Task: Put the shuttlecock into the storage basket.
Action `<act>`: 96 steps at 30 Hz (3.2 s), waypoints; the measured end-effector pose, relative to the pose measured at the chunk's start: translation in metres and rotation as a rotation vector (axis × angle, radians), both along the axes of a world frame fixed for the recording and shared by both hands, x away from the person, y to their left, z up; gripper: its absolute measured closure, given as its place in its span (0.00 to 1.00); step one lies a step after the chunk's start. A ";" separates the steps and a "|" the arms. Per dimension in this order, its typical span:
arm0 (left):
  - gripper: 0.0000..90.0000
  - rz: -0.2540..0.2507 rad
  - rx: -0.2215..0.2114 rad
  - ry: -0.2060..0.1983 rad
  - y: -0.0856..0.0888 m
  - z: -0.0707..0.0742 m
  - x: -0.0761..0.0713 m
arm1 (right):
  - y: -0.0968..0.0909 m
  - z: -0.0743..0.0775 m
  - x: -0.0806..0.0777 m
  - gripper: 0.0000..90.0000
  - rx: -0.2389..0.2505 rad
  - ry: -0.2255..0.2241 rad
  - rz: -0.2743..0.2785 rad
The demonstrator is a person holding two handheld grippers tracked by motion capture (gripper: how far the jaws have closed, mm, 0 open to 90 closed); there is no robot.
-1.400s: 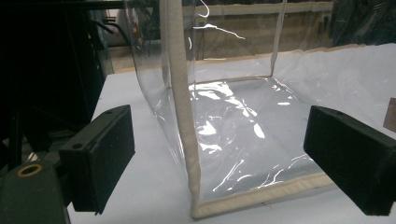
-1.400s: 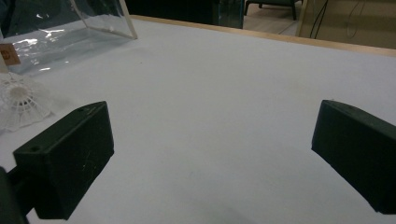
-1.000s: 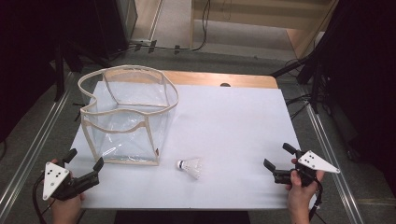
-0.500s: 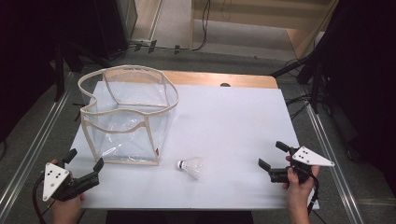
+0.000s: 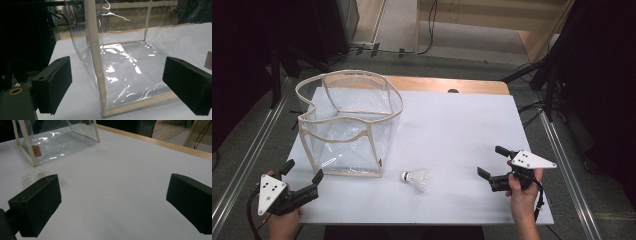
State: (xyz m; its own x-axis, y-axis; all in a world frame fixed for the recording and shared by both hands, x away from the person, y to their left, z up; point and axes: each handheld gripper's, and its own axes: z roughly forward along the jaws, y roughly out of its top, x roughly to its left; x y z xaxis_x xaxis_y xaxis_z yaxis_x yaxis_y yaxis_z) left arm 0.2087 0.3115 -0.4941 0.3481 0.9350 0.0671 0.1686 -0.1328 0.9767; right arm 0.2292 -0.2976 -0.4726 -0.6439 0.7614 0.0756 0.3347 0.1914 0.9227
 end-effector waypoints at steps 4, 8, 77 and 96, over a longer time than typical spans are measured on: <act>0.10 0.000 0.003 0.001 0.000 0.000 0.000 | 0.006 0.002 0.004 0.00 -0.009 0.004 0.028; 0.10 -0.001 0.005 -0.001 0.000 0.000 0.000 | 0.016 0.006 0.008 0.00 -0.016 0.007 0.056; 0.10 -0.009 0.009 0.000 -0.001 0.000 0.001 | 0.132 -0.005 0.042 0.00 -0.158 0.153 0.451; 0.10 -0.010 0.006 0.002 -0.001 0.000 0.001 | 0.151 -0.025 0.052 0.22 -0.236 0.261 0.497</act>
